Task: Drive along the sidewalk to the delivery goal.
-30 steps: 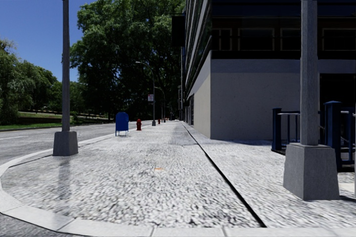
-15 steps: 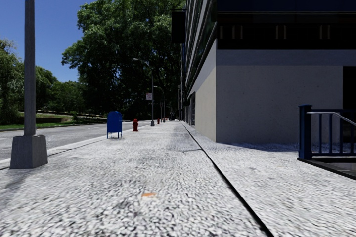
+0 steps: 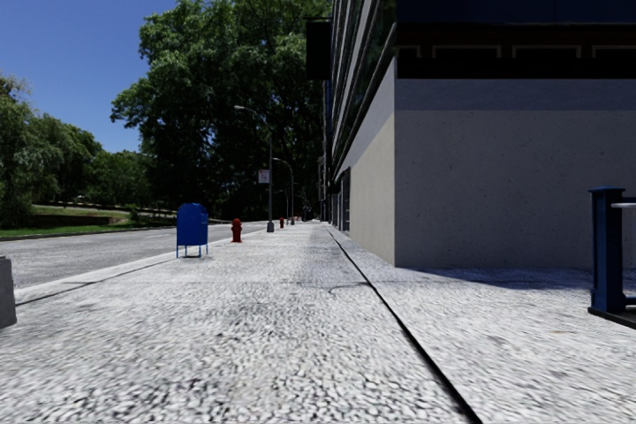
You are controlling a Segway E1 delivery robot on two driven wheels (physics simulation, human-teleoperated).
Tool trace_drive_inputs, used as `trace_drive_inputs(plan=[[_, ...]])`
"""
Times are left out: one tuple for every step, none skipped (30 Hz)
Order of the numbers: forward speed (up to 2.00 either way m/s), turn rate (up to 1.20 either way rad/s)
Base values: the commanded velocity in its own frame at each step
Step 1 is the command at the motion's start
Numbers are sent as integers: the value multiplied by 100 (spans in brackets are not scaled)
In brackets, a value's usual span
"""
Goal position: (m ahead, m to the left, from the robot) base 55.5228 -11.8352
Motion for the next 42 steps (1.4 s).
trace_drive_inputs(plan=[[108, 0], [108, 0], [108, 0], [108, 0], [108, 0], [108, 0], [108, 0], [108, 0], [108, 0], [108, 0], [107, 0], [107, 0], [107, 0], [107, 0], [107, 0], [107, 0], [116, 0], [116, 0], [200, 0], [200, 0], [200, 0], [200, 0], [200, 0], [200, 0], [200, 0], [200, 0], [200, 0], [200, 0], [200, 0], [200, 0], [200, 0], [200, 0], [200, 0], [200, 2], [200, 2], [200, 10], [200, 20], [200, 28], [200, 28], [200, 28], [200, 9], [200, 0]])
